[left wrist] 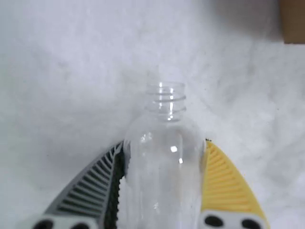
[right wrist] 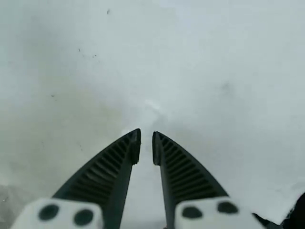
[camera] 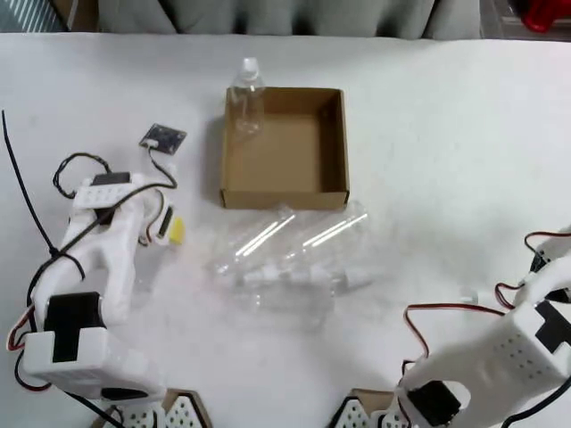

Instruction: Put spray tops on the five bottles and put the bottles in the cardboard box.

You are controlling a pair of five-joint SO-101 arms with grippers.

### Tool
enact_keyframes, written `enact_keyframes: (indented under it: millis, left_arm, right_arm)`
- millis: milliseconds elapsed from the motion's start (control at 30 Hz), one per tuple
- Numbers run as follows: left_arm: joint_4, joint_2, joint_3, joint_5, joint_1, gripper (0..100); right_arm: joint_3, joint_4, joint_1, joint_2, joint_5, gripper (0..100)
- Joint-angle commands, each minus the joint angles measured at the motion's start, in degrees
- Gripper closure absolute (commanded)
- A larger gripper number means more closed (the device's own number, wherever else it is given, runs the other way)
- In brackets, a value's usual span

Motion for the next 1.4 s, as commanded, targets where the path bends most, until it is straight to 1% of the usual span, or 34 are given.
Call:
enact_keyframes:
  millis: [0, 200, 367, 533, 733, 833, 967, 1100, 1300, 1367]
  left_arm:
    - [-1.0, -2.6, -0.9, -0.6, 0.5, 98]
    - [-1.0, -2.6, -1.0, -0.7, 0.6, 98]
    - [-1.0, -2.6, -1.1, -0.7, 0.6, 98]
    - [-1.0, -2.6, -1.1, -0.7, 0.6, 98]
    - [-1.0, -2.6, -1.1, -0.8, 0.6, 98]
    - [-1.0, -2.6, -1.0, -0.8, 0.6, 98]
    - [-1.0, -2.6, -1.0, -0.8, 0.6, 98]
    - [-1.0, -2.7, -1.0, -1.0, 0.6, 98]
    - [-1.0, -2.7, -1.0, -1.0, 0.6, 98]
    - [-1.0, -2.7, -1.0, -1.1, 0.6, 98]
  right_arm:
    - [0.2, 2.8, -0.9, -1.5, -0.3, 98.2]
    - [6.8, 2.8, -2.9, -4.1, -0.2, 98.2]
    - [12.7, 2.4, -2.9, -14.5, -0.2, 98.2]
    - [20.2, -4.3, -2.4, -21.3, -0.2, 98.2]
    - [25.6, -13.8, -3.2, -19.0, -0.1, 97.7]
    - [25.1, -15.3, -3.3, -15.4, -0.2, 97.7]
    - [21.0, -13.6, -6.2, -10.4, -0.6, 97.7]
    - [15.4, -7.2, -8.5, -4.9, -0.7, 97.6]
    - [3.7, 1.5, -9.0, 2.6, -0.4, 97.6]
    - [1.1, 2.7, -8.9, 3.6, -0.2, 97.6]
